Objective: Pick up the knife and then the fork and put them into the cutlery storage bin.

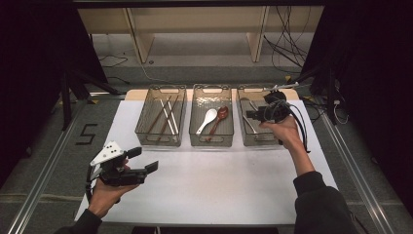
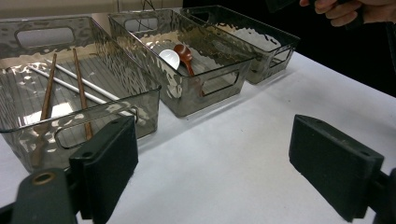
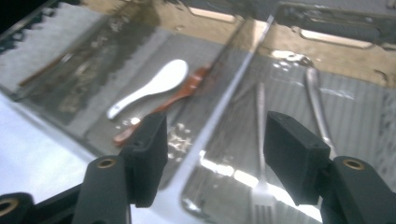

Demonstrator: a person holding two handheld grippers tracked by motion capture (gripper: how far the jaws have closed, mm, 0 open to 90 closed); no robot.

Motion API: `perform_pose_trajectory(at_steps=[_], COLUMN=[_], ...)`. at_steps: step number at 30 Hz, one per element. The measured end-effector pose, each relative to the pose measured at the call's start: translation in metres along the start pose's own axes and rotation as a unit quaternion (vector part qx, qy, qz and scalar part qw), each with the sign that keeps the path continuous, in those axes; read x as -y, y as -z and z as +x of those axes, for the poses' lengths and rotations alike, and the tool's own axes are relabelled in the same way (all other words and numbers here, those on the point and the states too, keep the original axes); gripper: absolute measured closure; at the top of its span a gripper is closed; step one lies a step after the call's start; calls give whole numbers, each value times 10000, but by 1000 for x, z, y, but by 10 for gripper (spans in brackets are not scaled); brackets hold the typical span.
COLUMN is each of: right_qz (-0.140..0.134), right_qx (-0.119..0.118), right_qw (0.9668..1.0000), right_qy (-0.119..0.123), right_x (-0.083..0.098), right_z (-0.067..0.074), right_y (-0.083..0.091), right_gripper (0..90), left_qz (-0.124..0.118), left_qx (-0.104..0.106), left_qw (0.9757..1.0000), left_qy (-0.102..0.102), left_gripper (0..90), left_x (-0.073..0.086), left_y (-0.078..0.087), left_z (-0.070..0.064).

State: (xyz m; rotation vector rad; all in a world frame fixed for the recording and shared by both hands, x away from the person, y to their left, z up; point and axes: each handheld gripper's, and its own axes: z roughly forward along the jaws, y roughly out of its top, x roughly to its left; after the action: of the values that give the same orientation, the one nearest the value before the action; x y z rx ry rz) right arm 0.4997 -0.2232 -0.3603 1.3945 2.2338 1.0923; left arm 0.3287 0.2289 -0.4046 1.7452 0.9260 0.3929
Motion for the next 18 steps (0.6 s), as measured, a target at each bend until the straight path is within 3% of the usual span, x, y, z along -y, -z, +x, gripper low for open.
perform_pose_trajectory(at_steps=[3,12,18], right_qz=[-171,-536,-594], right_qx=[-95,-356,-545], right_qw=[9997,9978,9966], right_qy=[122,162,139], right_x=[6,31,45], right_z=[11,29,38], right_y=[8,22,26], right_gripper=[389,371,349], left_qz=[7,13,49], left_qx=[3,8,21], left_qw=[10000,10000,10000], left_qy=[7,38,49], left_gripper=[150,150,150], left_x=[0,0,1], left_y=[0,-1,-2], left_z=[1,1,1])
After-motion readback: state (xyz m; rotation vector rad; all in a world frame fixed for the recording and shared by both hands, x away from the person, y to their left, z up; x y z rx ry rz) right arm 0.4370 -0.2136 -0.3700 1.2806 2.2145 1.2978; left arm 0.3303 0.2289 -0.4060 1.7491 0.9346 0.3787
